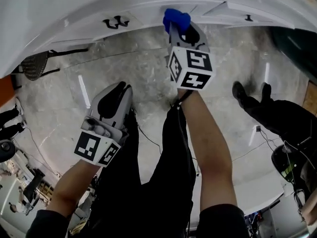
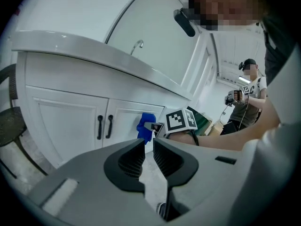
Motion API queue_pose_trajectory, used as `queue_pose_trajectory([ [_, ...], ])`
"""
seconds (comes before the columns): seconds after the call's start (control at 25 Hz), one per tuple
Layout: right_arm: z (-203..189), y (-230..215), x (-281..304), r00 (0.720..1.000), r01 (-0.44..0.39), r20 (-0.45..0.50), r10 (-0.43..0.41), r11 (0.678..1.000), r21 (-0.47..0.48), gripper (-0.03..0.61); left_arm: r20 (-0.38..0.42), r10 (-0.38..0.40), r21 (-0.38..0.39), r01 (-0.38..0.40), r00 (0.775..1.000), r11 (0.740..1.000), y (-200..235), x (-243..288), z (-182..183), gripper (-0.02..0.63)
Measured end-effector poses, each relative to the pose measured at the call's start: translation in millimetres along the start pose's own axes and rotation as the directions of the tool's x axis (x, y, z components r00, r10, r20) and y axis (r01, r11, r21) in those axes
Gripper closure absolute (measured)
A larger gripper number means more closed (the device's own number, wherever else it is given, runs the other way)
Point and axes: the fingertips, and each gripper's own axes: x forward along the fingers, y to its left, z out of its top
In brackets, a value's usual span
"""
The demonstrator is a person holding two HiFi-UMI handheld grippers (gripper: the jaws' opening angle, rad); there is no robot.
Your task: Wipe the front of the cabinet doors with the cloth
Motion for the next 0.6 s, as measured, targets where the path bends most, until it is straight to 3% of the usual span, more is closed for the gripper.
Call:
queue_pose_trajectory([
  [0.16, -17.6, 82.0, 30.8, 0.995, -0.096, -0.019, 0.095, 0.995, -0.039, 0.492, 0.001, 0.058, -0.021, -0.058, 0.998, 0.998, 49.3, -31.0, -4.7, 0.557],
  [0.28, -23.8, 116.5, 45.9, 0.992, -0.127, -0.034, 0.125, 0.99, -0.058, 0.493, 0.005, 0.089, -0.041, -0.089, 0.996, 0.995, 74.2, -47.2, -6.5, 0.557],
  [0.6, -24.4, 111.3, 54.5, 0.992, -0.126, -0.023, 0.125, 0.989, -0.078, 0.492, -0.004, 0.102, -0.064, -0.102, 0.995, 0.993, 79.8, -39.1, -16.7, 0.557],
])
